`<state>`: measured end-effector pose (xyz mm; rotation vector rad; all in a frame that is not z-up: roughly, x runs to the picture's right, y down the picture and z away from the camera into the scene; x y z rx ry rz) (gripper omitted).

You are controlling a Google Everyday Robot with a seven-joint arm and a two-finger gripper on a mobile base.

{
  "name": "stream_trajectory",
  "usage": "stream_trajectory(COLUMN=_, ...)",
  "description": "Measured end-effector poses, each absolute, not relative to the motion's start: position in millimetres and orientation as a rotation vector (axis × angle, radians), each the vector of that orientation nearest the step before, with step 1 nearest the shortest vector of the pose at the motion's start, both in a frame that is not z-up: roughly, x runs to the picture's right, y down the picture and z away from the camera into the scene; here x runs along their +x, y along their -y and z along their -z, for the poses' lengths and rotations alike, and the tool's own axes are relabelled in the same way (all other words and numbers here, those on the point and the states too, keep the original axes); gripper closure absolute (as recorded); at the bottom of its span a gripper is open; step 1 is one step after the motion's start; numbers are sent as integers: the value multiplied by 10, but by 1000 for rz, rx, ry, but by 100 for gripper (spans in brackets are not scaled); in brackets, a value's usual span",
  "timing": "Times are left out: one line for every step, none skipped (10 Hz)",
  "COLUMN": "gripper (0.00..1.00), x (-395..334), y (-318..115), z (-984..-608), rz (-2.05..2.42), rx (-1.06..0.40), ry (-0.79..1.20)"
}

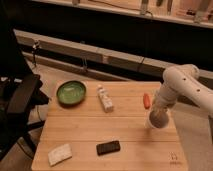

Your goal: Pick up the ceramic cup

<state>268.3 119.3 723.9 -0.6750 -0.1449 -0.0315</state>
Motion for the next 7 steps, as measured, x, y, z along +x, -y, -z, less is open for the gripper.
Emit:
stream_trajectory(gripper=100, x=2685, y=-1175, z=-7233, rz=32, rx=-673, ry=145)
stream_trajectory(gripper=100, x=2684, y=-1161, z=-7231, rz=33, rx=-674, ry=145)
stream_trajectory(gripper=100, x=2684, y=-1136, z=-7222, rz=33, rx=-672, ry=145)
stream_trajectory(gripper=100, x=2687, y=-1122, z=-7216, rz=33, rx=-672, ry=145)
stream_trajectory(gripper=100, x=2686, y=-1104, z=-7211, rz=34, rx=-672, ry=145)
stream_trajectory(gripper=100, x=2688, y=-1089, z=-7207, rz=34, rx=-671, ry=145)
stream_trajectory(gripper=100, x=2692, y=-1070, z=-7201, rz=34, rx=-670, ry=145)
